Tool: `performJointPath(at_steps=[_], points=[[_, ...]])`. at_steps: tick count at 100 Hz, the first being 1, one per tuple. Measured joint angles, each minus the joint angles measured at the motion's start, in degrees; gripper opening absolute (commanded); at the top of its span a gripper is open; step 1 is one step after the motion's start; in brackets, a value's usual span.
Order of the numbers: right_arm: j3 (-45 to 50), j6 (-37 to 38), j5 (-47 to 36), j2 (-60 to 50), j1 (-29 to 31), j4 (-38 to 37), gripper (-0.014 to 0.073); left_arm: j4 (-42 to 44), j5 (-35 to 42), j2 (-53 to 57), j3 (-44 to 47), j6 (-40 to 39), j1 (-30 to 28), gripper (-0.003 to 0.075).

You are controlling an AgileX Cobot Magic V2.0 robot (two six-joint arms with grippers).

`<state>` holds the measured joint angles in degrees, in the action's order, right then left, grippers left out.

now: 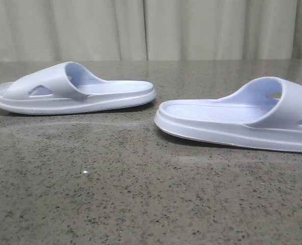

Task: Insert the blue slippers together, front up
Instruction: 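Lower both grippers and grasp each slipper's heel rim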

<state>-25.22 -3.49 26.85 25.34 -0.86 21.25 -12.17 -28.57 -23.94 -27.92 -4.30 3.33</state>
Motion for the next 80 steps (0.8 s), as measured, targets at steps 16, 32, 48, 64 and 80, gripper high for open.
performJointPath(at_steps=[16, 32, 48, 64, 80], points=[[-3.36, 0.0, 4.14, 4.49, 0.0, -0.42, -0.0078, -0.11, -5.03, -6.15, -4.31, 0.0, 0.0, 0.0015], [-4.46, 0.0, 7.25, 5.52, 0.0, -2.43, -0.0078, -0.11, -8.84, -9.48, -6.93, 2.37, 0.0, 0.0015], [-4.9, 0.0, 9.36, 5.61, 0.0, -4.02, -0.0076, -0.6, -11.42, -12.47, -9.33, 3.89, 0.0, 0.0018], [-4.9, 0.0, 11.56, 5.87, 0.0, -4.34, 0.0033, -6.83, -12.78, -15.16, -10.72, 11.2, 0.0, 0.0126], [-4.9, 0.0, 12.88, 5.87, 0.0, -4.46, 0.0199, -14.18, -12.98, -17.83, -10.8, 18.13, 0.0, 0.032]])
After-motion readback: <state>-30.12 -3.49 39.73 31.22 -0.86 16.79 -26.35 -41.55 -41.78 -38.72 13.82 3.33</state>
